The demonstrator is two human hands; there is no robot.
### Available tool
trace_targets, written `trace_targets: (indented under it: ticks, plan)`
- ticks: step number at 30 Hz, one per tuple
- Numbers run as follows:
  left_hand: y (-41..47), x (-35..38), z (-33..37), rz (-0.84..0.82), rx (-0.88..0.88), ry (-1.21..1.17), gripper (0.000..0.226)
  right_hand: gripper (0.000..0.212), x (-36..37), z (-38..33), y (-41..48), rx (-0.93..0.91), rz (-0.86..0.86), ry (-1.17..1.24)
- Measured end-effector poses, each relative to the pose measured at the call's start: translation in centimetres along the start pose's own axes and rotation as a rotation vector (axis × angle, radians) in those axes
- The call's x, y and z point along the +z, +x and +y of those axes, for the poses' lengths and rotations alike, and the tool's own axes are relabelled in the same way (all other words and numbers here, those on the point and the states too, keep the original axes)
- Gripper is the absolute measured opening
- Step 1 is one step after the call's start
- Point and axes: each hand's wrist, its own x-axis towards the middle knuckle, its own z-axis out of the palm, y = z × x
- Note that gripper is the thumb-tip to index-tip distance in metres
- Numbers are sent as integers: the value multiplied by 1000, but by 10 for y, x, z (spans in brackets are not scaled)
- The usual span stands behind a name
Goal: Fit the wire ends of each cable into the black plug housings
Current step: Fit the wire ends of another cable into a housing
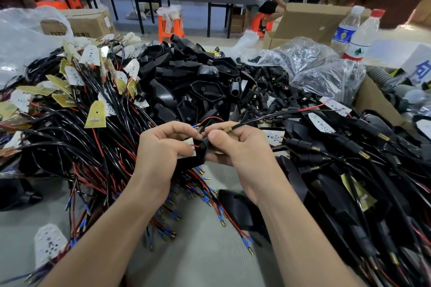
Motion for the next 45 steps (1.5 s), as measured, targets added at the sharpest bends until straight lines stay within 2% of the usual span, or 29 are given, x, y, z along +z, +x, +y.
trace_targets:
  ticks: [2, 5, 7, 9, 13, 15, 17, 19, 20, 22, 25, 27, 29, 31, 33, 34, 36, 38, 39, 41, 42, 43, 44, 45]
  plan:
    - [0, 3, 4, 51, 109, 94, 23, 12, 0, -1, 1, -40, 95, 24]
    - [-2, 1, 3, 190, 314, 409, 21, 16, -4, -2, 4, -100, 242, 73]
    - [-4, -1, 2, 273, 353, 552, 21, 18, -4, -2, 5, -132, 286, 78]
    - [-7, -2, 2, 330, 365, 557, 22, 18, -1, 1, 5, -164, 288, 33]
    - [-12, 1, 7, 380, 514, 577, 23, 8, 1, 6, 4, -258, 331, -165]
    - [-10, 1, 9, 315, 408, 446, 20, 8, -1, 5, 4, -292, 349, -174]
    - [-4, -2, 10, 221, 204, 274, 22, 6, -2, 2, 5, -302, 346, -107]
    - [0, -6, 11, 168, 81, 233, 22, 6, -3, 0, 4, -289, 312, -26]
    - [1, -8, 10, 162, 72, 273, 20, 6, -3, -1, 4, -281, 292, -11]
    - [-1, -9, 9, 206, 150, 445, 16, 6, -2, -1, 3, -269, 265, -16]
    - [-8, -5, 9, 350, 432, 761, 7, 9, 0, -2, 2, -256, 255, -35]
    - [-7, -6, 6, 342, 565, 822, 11, 16, -1, -2, 2, -250, 255, -38]
    - [-3, -8, 2, 287, 481, 691, 25, 24, 0, -1, 3, -208, 247, 56]
    - [0, -5, 3, 166, 201, 390, 28, 23, 1, -2, 3, -162, 231, 166]
    - [3, 1, 3, -12, -94, 55, 15, 18, 3, -4, 2, -159, 211, 186]
    - [4, 4, 2, -69, -184, -49, 18, 19, 3, -6, 1, -174, 210, 144]
    - [8, 2, 2, -83, -274, -172, 28, 21, 1, -12, -2, -213, 270, -164]
    - [11, -1, 4, -48, -304, -242, 33, 47, -5, -19, -8, -205, 339, -647]
    - [12, -4, 4, -31, -308, -261, 34, 56, -7, -23, -14, -208, 381, -813]
    - [12, -9, 5, 7, -295, -248, 32, 50, -2, -35, -28, -369, 478, -895]
    - [12, -11, 5, 14, -285, -216, 31, 40, 3, -41, -35, -531, 530, -930]
    - [11, -11, 7, 9, -275, -188, 30, 23, 8, -48, -40, -691, 561, -1064]
    - [10, -12, 10, -11, -271, -177, 29, 10, 10, -53, -43, -780, 520, -1256]
    - [8, -11, 14, -40, -277, -188, 29, 25, 10, -58, -44, -778, 416, -1455]
